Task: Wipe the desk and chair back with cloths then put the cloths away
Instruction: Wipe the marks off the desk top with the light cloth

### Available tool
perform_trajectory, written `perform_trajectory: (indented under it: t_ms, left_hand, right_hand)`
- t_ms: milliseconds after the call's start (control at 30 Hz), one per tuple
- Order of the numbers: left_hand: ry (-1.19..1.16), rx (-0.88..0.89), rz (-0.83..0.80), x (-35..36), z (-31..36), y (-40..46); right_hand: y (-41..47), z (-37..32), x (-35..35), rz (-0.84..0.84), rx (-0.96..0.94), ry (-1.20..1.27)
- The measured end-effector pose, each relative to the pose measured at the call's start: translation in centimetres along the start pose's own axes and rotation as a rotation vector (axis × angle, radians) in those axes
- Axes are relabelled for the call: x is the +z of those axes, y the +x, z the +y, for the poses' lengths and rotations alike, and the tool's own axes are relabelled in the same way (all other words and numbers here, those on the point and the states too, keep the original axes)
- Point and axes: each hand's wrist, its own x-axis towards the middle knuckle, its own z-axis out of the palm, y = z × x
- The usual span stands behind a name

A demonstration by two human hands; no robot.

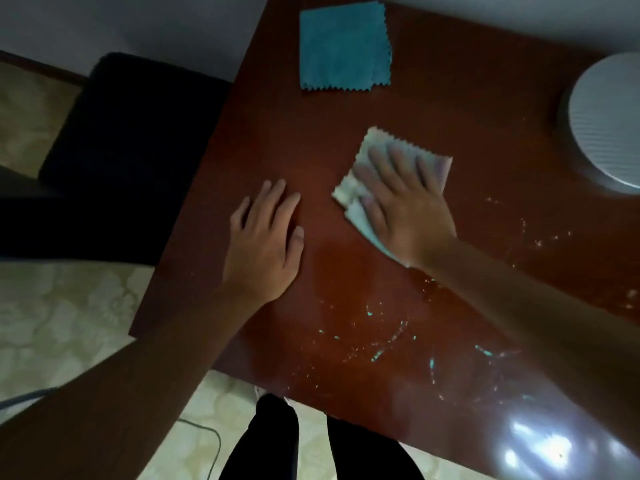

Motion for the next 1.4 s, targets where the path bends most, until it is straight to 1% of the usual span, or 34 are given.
perform_trajectory:
  t_ms: [67, 133, 167, 200, 267, 300, 333, 400, 467, 500, 567, 633, 733, 800, 900, 967, 1033, 1100, 1200, 1233, 1267, 1300, 1400]
  left_hand:
    - [0.013, 0.010, 0.004, 0.1, 0.1, -0.2]
    - [0.011, 0.014, 0.007, 0.1, 0.0, -0.2]
    - [0.010, 0.011, 0.013, 0.1, -0.1, -0.2]
    - [0.009, 0.006, 0.021, 0.2, -0.1, -0.1]
    - [0.004, 0.001, 0.040, 0.3, -0.1, 0.0]
    - [-0.002, -0.002, 0.048, 0.4, 0.0, -0.2]
    - [-0.003, 0.000, 0.059, 0.4, 0.0, -0.1]
    - [-0.012, 0.004, 0.067, 0.4, 0.0, 0.0]
    - [-0.009, -0.004, 0.074, 0.3, 0.1, -0.1]
    - [-0.009, -0.008, 0.076, 0.1, 0.2, -0.1]
    - [-0.007, -0.006, 0.070, 0.0, 0.2, -0.2]
    - [-0.012, -0.006, 0.059, 0.1, 0.2, -0.1]
    - [-0.013, -0.018, 0.049, 0.3, 0.0, -0.2]
    - [-0.021, -0.008, 0.061, 0.4, 0.0, -0.1]
    - [-0.028, -0.007, 0.082, 0.4, 0.0, -0.2]
    - [-0.032, -0.002, 0.079, 0.4, 0.1, -0.2]
    - [-0.055, -0.014, 0.070, 0.2, 0.1, -0.3]
    - [-0.082, -0.022, 0.076, 0.2, 0.1, -0.1]
    - [-0.120, -0.002, 0.086, 0.2, -0.3, -0.4]
    - [-0.123, 0.026, 0.080, 0.2, -0.3, -0.3]
    - [-0.129, 0.066, 0.068, 0.1, -0.5, -0.8]
    - [-0.126, 0.102, 0.056, -0.1, -0.6, -1.1]
    - [-0.141, 0.146, 0.064, -0.7, -0.8, -4.0]
  right_hand:
    - [-1.9, -1.1, 0.0, -0.037, -0.039, -0.003]
    - [-1.4, -0.2, -0.6, -0.110, -0.111, -0.014]
    - [-0.3, 0.7, -0.8, -0.113, -0.126, -0.030]
    - [1.3, 1.9, -1.0, -0.092, -0.091, -0.033]
    - [4.2, 3.8, -1.4, -0.029, 0.068, -0.019]
    - [4.6, 3.7, -1.3, -0.025, 0.143, -0.016]
    - [4.1, 2.8, -1.2, -0.020, 0.161, -0.026]
    - [-0.1, -0.7, -0.5, -0.027, 0.047, -0.056]
    - [-5.7, -3.8, 0.2, -0.022, -0.086, -0.022]
    - [-7.1, -4.1, 0.1, -0.033, -0.131, -0.009]
    - [-6.0, -3.0, -0.5, -0.110, -0.200, -0.024]
    - [-2.3, -0.9, -0.9, -0.118, -0.151, -0.061]
    - [2.4, 1.5, -1.1, -0.031, 0.075, -0.023]
    - [1.9, -0.1, -0.4, 0.009, 0.103, -0.025]
    - [-3.8, -5.7, 1.1, -0.004, -0.046, -0.051]
    - [-7.4, -8.2, 1.3, -0.059, -0.141, -0.034]
    - [-7.3, -7.5, 0.8, -0.155, -0.214, -0.053]
    - [-4.7, -5.4, 0.2, -0.162, -0.162, -0.066]
    - [-1.7, -3.3, -0.2, -0.078, 0.113, -0.018]
    - [-1.8, -3.7, -0.1, -0.050, 0.155, -0.015]
    - [-3.1, -5.3, 0.2, -0.029, 0.174, -0.018]
    - [-4.8, -7.0, 0.6, -0.024, 0.147, -0.032]
    - [-11.5, -13.0, 1.6, -0.068, 0.009, -0.061]
